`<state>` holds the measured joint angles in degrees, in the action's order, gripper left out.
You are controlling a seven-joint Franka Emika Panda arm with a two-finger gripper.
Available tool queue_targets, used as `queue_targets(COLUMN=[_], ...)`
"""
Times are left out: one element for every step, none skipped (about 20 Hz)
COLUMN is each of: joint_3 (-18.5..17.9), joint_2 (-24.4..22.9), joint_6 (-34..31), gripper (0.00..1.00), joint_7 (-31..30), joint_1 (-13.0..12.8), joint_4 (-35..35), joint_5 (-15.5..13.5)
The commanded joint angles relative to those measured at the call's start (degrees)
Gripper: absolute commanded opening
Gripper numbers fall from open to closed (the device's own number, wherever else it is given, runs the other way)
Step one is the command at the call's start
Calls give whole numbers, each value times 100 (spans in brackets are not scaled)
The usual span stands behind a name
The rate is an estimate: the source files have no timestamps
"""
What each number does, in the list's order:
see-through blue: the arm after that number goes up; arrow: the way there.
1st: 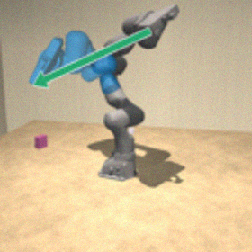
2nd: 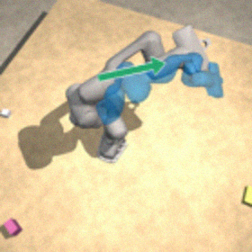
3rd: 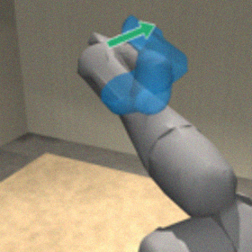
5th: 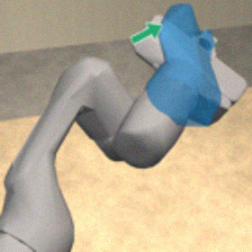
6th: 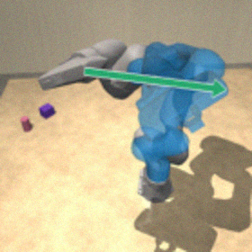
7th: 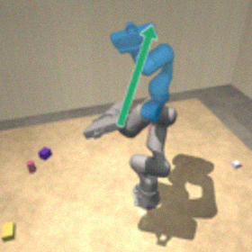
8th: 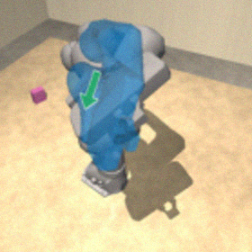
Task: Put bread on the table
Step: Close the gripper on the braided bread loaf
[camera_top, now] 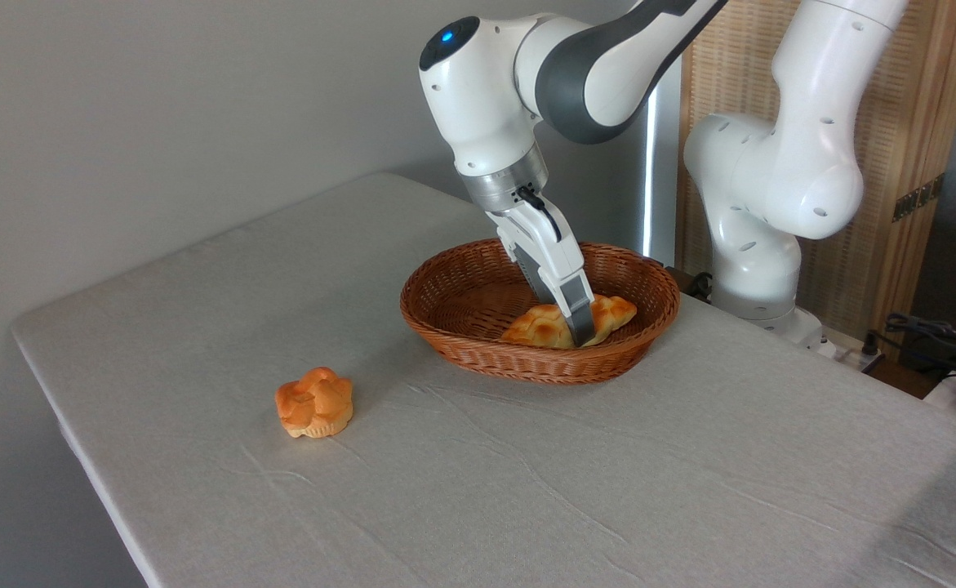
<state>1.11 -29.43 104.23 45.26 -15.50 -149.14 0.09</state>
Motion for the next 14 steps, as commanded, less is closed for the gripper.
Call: queue_targets(joint_3=[-32,-32,-32,-32,-32,-32,-32,-32,-32,-32,-32,-32,-32,-14], joint_2=[51,69,77,78,86,78,86,78,78,78,78,78,78,78], joint_6=[246,247,238,247,247,290,343,361,361,361,352,352,361,352], gripper=[63,55,52,46,45,43,42,41,37,35,34,34,34,34], joint_7=[124,124,124,124,124,124,115,115,115,123,124,124,132,141], joint_1=[-49,-49,-49,-49,-49,-49,-49,-49,-49,-49,-49,-49,-49,-49], joint_4=[-124,-124,-124,-124,-124,-115,-106,-98,-89,-89,-80,-80,-63,-45], joint_5=[-132,-132,-132,-132,-132,-132,-132,-132,-132,-132,-132,-132,-105,-44])
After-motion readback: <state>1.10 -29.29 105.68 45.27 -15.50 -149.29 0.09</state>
